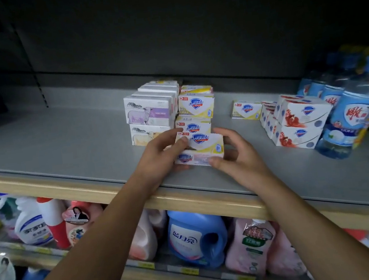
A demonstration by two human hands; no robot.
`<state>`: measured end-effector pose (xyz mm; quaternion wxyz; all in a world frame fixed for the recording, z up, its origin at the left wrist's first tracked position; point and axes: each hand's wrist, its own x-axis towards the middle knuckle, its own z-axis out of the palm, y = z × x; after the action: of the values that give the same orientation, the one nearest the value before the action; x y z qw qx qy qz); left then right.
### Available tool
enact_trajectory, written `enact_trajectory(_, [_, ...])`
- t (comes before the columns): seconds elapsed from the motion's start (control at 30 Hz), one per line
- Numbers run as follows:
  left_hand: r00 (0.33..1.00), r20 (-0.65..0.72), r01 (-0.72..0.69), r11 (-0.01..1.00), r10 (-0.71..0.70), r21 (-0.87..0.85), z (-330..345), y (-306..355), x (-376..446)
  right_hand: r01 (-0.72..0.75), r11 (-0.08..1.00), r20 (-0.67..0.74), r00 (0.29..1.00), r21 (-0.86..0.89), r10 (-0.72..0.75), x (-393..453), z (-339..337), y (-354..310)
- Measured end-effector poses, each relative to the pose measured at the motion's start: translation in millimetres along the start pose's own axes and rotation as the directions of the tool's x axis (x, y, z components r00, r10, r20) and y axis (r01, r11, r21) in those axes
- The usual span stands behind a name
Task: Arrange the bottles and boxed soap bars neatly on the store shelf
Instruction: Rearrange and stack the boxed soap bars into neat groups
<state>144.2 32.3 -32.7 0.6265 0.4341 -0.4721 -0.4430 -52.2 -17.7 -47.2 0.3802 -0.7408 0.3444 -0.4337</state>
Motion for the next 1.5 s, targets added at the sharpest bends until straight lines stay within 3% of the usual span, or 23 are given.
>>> enact_trajectory(0.1, [0.999, 0.023, 0.038, 0.999, -0.037, -0.039, -3, 1, -2, -0.108, 0.993, -0.102, 0.989, -0.040, 0.103, 1, 1, -4])
enact_trajectory(0.2, [0.997, 0.075, 0.007, 0.997, -0.013, 0.075, -3, 1, -4, -0.222, 0.975, -0.168, 0.962, -0.032, 0.213, 4, 0, -9])
enact_trajectory(0.4, [0.999, 0.028, -0.033, 0.963, 0.027, 0.266, 2, 2, -5, -0.340, 0.939, -0.129, 0.934, -0.040, 0.333, 11, -1, -12])
enact_trajectory(0.53, [0.998, 0.036, -0.049, 0.971, 0.042, 0.235, -1, 1, -4, -0.314, 0.948, -0.156, 0.940, -0.047, 0.304, 10, -2, -9])
enact_trajectory(0.67, [0.995, 0.089, -0.042, 0.993, 0.032, 0.109, -5, -1, -5, -0.222, 0.960, -0.098, 0.966, 0.169, 0.240, 7, -4, -9])
enact_trajectory(0.8, [0.988, 0.135, -0.096, 0.989, 0.079, 0.117, -5, -2, -6, -0.094, 0.986, -0.160, 0.980, 0.137, 0.115, 4, -4, -2])
enact_trajectory(0.9, [0.996, 0.052, -0.078, 0.993, 0.074, 0.083, -4, -4, -5, -0.067, 0.995, -0.185, 0.980, 0.070, 0.079, 3, -5, 4])
enact_trajectory(1.03, [0.997, 0.056, -0.068, 0.990, 0.061, 0.127, -6, -7, -2, -0.071, 0.988, -0.125, 0.988, 0.134, 0.088, 3, -4, 6])
enact_trajectory(1.17, [0.994, 0.028, -0.111, 0.980, 0.108, 0.163, -7, -5, -2, -0.025, 0.998, -0.158, 0.987, 0.050, 0.032, 2, -3, 1])
enact_trajectory(1.3, [0.989, -0.058, -0.111, 0.940, 0.137, 0.322, -6, -7, 1, 0.012, 0.980, -0.162, 0.987, 0.199, 0.021, -3, -3, -4])
enact_trajectory(1.37, [0.993, -0.010, -0.110, 0.972, 0.114, 0.206, -7, -7, 0, 0.010, 0.972, -0.148, 0.989, 0.234, 0.026, -5, -4, -4])
enact_trajectory(1.43, [0.997, 0.030, -0.079, 0.996, 0.077, 0.050, -8, -6, -3, 0.002, 0.985, -0.123, 0.992, 0.173, 0.019, -7, -6, -5])
enact_trajectory(1.5, [0.995, 0.036, -0.091, 0.996, 0.091, 0.016, -8, -6, -3, 0.028, 0.995, -0.113, 0.993, 0.092, -0.017, -7, -7, -7])
